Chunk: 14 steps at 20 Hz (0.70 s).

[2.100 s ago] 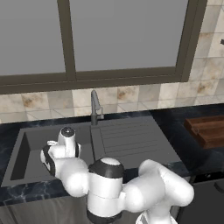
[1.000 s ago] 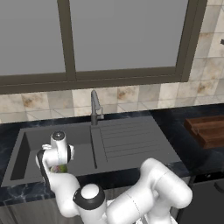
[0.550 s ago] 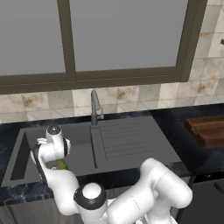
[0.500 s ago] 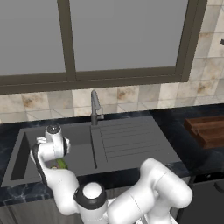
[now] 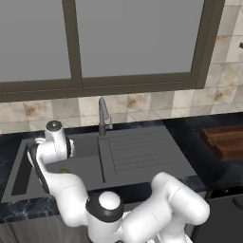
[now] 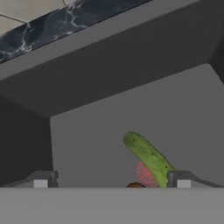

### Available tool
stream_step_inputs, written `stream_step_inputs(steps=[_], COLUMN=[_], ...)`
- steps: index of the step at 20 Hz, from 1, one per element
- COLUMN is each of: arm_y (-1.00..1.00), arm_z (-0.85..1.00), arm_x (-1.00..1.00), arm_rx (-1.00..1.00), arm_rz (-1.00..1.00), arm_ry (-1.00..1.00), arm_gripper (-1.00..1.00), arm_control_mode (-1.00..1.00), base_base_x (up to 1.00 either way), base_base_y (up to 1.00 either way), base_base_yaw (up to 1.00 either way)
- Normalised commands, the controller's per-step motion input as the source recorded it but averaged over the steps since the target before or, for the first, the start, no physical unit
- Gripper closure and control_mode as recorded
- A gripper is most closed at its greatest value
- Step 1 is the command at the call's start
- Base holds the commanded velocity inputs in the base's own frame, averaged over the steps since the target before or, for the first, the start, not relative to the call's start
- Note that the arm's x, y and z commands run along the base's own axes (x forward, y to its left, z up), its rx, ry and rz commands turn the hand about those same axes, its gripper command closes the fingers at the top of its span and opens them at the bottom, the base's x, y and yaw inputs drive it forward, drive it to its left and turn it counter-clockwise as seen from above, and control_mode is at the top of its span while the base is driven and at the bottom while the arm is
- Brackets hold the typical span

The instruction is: Pick up all produce items and place them in the sink. Turn on the sink faucet to wash them. Then turn the sink off and put them in the tray.

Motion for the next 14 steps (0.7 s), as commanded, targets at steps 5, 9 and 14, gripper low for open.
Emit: stream_step_inputs(steps=[5,9,14], arm_y=[-0.30,-0.48,-0.53], arm_z=[0.30,0.29,0.26], arm_x=[-0.45,-0.38,-0.38], arm_rx=[0.00,0.01,0.00], arm_rz=[0.02,0.06,0.07], arm_ry=[0.00,-0.06,-0.05], arm_gripper=[-1.00,-1.00,-1.00], arm_control_mode=[-1.00,-1.00,-1.00], base_base_x=[0.00,0.00,0.00], base_base_y=[0.00,0.00,0.00], base_base_yaw=[0.00,0.00,0.00])
